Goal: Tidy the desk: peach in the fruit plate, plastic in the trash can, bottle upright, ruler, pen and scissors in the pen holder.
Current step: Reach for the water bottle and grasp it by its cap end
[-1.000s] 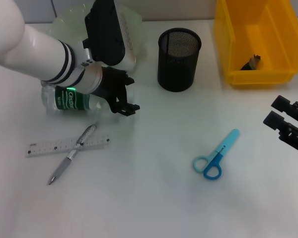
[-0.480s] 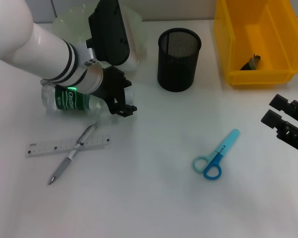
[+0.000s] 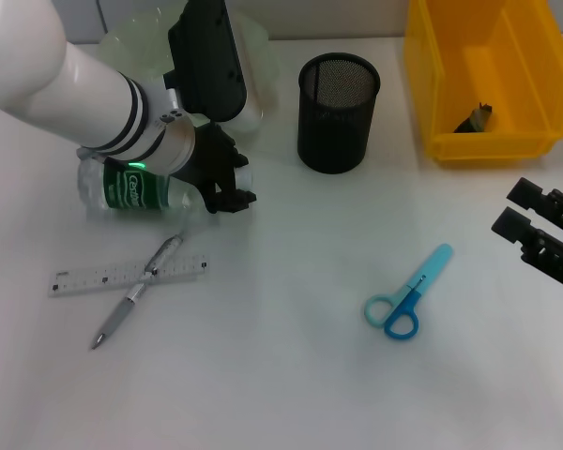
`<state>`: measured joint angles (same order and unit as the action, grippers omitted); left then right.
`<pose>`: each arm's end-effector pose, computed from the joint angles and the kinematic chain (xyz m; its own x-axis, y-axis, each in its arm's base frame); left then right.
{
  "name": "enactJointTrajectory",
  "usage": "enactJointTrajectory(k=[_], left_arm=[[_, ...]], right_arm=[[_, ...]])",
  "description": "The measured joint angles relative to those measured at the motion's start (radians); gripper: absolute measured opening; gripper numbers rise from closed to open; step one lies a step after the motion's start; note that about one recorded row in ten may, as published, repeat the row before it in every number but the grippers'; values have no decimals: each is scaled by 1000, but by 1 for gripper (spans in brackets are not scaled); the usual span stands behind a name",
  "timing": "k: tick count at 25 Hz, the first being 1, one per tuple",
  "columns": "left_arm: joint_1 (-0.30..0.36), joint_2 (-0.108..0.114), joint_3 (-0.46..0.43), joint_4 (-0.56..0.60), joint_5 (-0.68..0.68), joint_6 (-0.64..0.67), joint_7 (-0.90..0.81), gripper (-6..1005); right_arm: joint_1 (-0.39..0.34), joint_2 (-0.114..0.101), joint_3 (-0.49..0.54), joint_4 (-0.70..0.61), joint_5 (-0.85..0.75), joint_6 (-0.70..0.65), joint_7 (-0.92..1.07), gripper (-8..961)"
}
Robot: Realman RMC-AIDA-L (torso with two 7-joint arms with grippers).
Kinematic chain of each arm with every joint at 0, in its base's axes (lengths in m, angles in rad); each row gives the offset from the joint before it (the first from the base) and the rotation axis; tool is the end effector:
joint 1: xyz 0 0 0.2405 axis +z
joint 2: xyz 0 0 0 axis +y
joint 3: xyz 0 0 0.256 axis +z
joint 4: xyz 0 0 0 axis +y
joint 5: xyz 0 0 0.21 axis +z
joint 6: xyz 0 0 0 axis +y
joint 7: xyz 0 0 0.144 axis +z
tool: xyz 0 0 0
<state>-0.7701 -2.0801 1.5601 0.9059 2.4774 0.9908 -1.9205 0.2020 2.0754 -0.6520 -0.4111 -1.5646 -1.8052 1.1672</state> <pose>-0.1755 0.4065 -0.0709 0.9375 0.0390 -0.3458 -0.0932 -0.9292 -0.3576 0.3136 0.2221 0.0139 0.3962 -0.2675 -0.8783 -0.6569 -0.7510 -0.0676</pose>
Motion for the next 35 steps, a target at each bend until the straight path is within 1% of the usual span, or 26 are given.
enactJointTrajectory(k=[1,7,14,15,17,18,19,21,26,31,34,35], left_arm=[[-1,0,0,0,4,0,-1,640],[-5,0,-3,-4,5,0,-14,462],[2,0,-2,11,0,8,-25,462],[16,0,-1,44,-3,16,-37,462],[30,1,-2,76,-3,30,-41,461],[50,2,-7,129,-8,55,-45,461],[53,2,-8,136,-9,58,-46,461],[78,5,-13,198,-15,87,-52,461],[157,8,-24,362,-19,120,-79,461],[225,8,-25,470,-20,131,-96,459],[263,7,-20,523,-24,128,-95,414],[263,7,-20,523,-24,128,-95,399]], right_arm=[[1,0,0,0,0,-1,0,697],[2,0,0,0,0,-5,1,697],[2,-1,0,0,0,-7,3,698],[1,-1,0,0,0,-7,3,698],[1,-1,0,0,0,-8,3,698],[1,-1,0,0,0,-8,3,698],[1,-1,0,0,0,-8,3,698],[0,-1,0,0,0,-8,3,698],[2,-1,0,10,0,-9,-1,698],[4,0,0,12,0,-10,-1,694],[7,0,-1,12,0,-10,-2,692],[10,0,-3,12,-3,-10,-2,692]])
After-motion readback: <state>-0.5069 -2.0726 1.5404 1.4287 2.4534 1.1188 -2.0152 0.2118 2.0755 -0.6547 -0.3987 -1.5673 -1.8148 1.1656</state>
